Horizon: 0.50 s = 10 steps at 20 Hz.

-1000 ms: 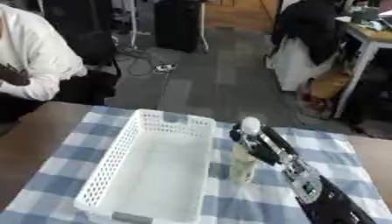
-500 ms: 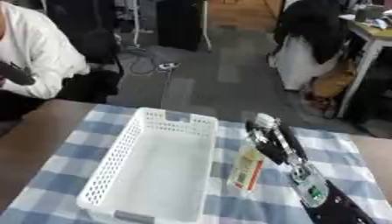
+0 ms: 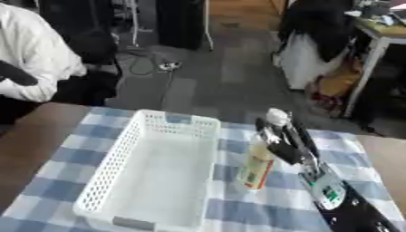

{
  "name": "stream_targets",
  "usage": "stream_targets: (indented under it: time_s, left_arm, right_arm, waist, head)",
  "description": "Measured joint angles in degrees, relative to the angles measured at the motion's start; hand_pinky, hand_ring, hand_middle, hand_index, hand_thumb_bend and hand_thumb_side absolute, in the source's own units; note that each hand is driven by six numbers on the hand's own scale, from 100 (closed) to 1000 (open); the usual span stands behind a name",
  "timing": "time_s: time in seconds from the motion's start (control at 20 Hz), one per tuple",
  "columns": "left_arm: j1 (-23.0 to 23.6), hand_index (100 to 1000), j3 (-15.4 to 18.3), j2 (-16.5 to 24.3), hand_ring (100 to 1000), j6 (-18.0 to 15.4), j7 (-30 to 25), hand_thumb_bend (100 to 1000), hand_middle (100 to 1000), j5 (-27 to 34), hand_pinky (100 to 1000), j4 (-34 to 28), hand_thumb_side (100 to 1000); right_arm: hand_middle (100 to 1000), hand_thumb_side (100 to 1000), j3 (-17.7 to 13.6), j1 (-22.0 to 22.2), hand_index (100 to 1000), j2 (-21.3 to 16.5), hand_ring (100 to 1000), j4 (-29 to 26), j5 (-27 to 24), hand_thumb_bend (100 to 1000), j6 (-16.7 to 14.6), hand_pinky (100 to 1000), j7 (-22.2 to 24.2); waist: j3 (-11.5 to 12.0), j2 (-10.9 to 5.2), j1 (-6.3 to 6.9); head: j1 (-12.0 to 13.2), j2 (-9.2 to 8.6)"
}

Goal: Pick up objects on the table and place them in the box.

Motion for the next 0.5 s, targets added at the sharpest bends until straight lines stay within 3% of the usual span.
stream_targets:
  time_s: [0.25,0.5]
  left_arm:
    - [0.8,753,0.3,0.5,461,0.1,0.4,264,800,-0.4,517,0.5,972]
    - [1.3,753,0.5,1.0,458,0.3,0.7,265,800,-0.8,515,1.3,972]
  right_arm:
    - [100,780,2.3,-1.1,131,-2.8,100,-7.9,-10.6,100,6.4,100,4.5]
    - [100,781,4.6,-2.6,131,-4.1,100,-14.9,-16.3,100,11.4,100,6.6]
  waist:
    - [-1.1,-0.92,0.10]
    - [-1.7,-1.16,0.40]
  head:
    - [0.0,2.21]
    - [0.0,5.78]
